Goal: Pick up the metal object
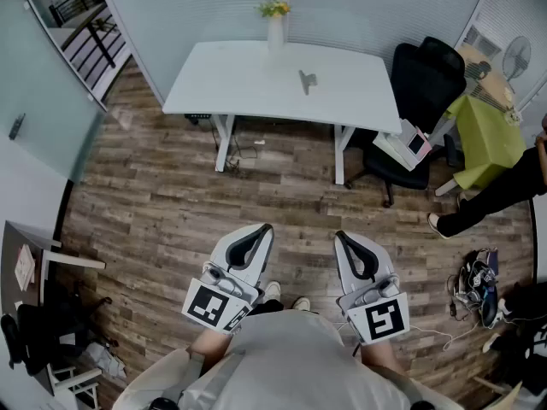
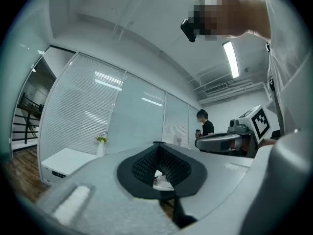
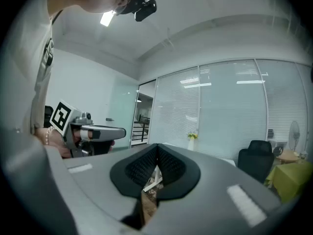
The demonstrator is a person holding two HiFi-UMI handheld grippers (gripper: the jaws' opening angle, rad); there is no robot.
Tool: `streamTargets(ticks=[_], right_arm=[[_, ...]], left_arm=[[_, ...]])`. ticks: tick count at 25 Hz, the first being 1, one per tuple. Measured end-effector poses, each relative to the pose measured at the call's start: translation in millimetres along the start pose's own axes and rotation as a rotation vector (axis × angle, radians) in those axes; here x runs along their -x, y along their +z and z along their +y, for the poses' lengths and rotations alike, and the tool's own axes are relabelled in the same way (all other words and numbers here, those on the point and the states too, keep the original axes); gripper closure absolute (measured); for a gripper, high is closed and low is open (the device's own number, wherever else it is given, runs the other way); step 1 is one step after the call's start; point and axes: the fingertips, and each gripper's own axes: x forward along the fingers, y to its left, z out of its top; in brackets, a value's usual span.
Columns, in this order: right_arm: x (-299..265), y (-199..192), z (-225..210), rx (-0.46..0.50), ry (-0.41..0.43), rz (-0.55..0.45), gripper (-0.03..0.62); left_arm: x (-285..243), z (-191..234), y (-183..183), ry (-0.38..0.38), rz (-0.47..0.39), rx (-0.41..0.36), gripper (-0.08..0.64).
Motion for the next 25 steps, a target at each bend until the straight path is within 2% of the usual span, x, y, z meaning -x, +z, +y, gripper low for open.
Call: streamTargets(ticks=[11, 25], right_arm=[[-27.8, 16.6, 17.1, -0.023, -0.024, -0.043, 0.591], [-74.2, 15.1, 20.4, 0.003, -0.05, -0.024, 0.591]], left_arm=[[14.5, 30.6, 5.2, -0.002, -0.003, -0.003, 0.557], [15.2, 77.4, 4.4, -0.013, 0.025, -0.004, 0.557]])
